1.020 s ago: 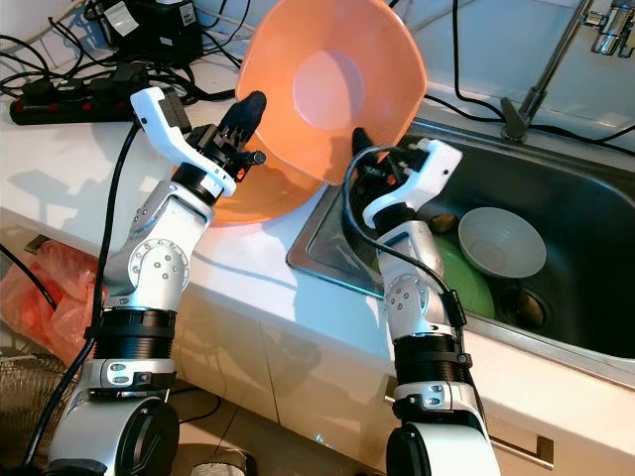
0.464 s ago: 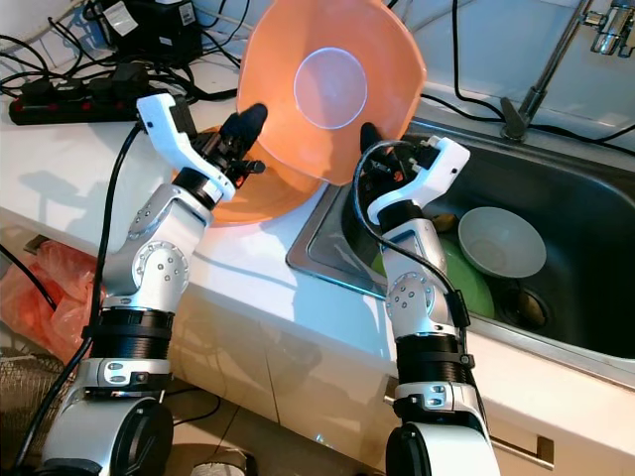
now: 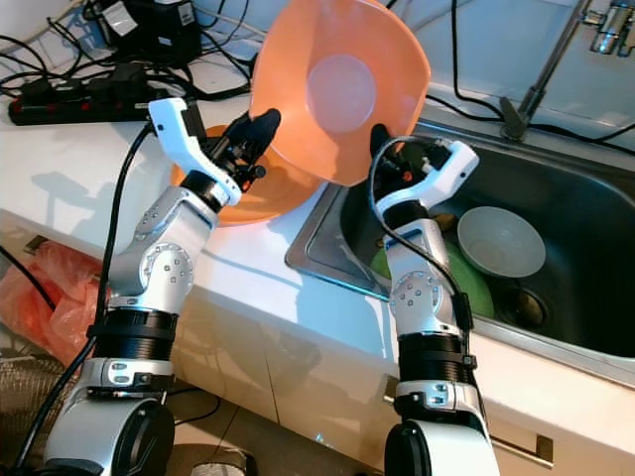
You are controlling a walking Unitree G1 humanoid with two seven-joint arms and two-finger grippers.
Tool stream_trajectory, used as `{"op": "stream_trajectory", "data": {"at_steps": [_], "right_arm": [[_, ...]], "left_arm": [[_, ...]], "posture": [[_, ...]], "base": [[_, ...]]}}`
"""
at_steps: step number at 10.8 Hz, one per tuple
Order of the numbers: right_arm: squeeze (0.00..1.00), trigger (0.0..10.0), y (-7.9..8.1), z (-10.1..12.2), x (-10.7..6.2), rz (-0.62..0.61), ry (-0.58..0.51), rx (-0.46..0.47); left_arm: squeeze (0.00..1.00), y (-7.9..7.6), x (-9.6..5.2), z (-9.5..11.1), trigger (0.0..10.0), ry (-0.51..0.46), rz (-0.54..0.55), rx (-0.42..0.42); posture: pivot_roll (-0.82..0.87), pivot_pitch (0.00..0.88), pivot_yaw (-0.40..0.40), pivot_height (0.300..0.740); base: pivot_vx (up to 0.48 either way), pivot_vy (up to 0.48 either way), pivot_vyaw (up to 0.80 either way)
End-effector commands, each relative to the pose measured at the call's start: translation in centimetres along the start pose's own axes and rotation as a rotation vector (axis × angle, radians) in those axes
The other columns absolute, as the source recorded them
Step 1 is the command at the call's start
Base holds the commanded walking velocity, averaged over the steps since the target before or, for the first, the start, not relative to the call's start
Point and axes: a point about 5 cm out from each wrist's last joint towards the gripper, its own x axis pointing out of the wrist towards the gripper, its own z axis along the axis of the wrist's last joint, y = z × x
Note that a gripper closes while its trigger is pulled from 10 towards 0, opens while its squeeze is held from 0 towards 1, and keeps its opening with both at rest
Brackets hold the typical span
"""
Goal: Kitchen organization
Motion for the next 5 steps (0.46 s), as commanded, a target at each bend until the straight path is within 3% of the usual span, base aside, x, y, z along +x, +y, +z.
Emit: {"op": "stream_trajectory", "data": {"at_steps": [1, 2, 3, 5], "right_arm": [[0.0, 0.0, 0.1, 0.5, 0.4, -0.01, -0.013, 0.005], [0.0, 0.0, 0.0, 0.7, 0.4, -0.027, -0.025, 0.022], [0.0, 0.0, -0.2, 1.0, 0.6, -0.049, -0.043, 0.052], [0.0, 0.0, -0.6, 1.7, 0.8, -0.091, -0.077, 0.117]], "left_arm": [[1.0, -0.9, 0.3, 0.2, 10.0, 0.0, -0.049, 0.027], [0.06, -1.2, 0.3, -0.1, 10.0, 0.022, -0.068, 0.044], [0.0, -1.5, 0.2, -0.5, 10.0, 0.046, -0.088, 0.057], [0.0, -1.8, 0.1, -1.0, 10.0, 0.077, -0.109, 0.073]], "posture": [[0.22, 0.059, -0.027, 0.74], [0.22, 0.058, -0.027, 0.74], [0.22, 0.053, -0.028, 0.74], [0.22, 0.051, -0.029, 0.74]], "base": [[0.0, 0.0, 0.0], [0.0, 0.0, 0.0], [0.0, 0.0, 0.0], [0.0, 0.0, 0.0]]}}
